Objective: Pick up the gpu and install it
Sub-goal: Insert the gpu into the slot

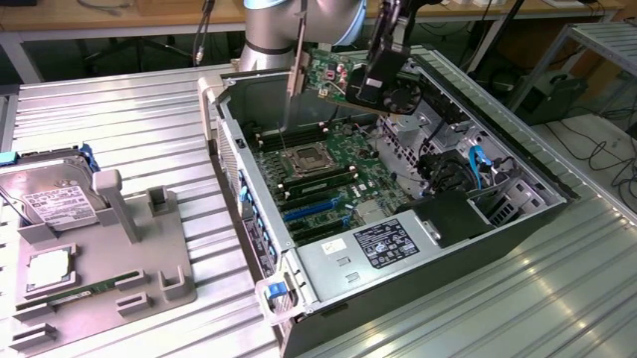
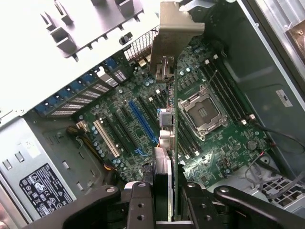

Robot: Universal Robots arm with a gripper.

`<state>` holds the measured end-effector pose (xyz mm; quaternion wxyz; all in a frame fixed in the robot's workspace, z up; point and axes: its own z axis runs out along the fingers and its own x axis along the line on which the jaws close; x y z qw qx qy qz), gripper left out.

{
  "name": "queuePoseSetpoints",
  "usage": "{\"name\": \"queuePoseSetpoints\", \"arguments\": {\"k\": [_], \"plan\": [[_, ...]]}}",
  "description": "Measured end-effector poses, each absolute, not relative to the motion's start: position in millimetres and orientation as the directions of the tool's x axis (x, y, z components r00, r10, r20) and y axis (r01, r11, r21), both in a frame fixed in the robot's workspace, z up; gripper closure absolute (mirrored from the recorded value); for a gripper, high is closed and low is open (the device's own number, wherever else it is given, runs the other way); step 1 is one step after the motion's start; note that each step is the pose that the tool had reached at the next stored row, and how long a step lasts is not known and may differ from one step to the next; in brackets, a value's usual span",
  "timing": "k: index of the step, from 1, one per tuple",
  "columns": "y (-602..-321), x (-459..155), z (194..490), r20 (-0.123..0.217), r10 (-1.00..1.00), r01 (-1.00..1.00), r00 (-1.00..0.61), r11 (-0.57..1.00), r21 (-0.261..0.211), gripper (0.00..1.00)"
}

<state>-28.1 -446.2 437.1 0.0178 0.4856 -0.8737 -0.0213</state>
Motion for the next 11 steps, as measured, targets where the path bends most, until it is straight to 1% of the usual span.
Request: {"name": "queuePoseSetpoints", "arguments": {"k": [11], "plan": [[-446.4,-29.0,437.1,0.01,-0.905,-0.904,-0.425,0.424,0.055,0.72]]}}
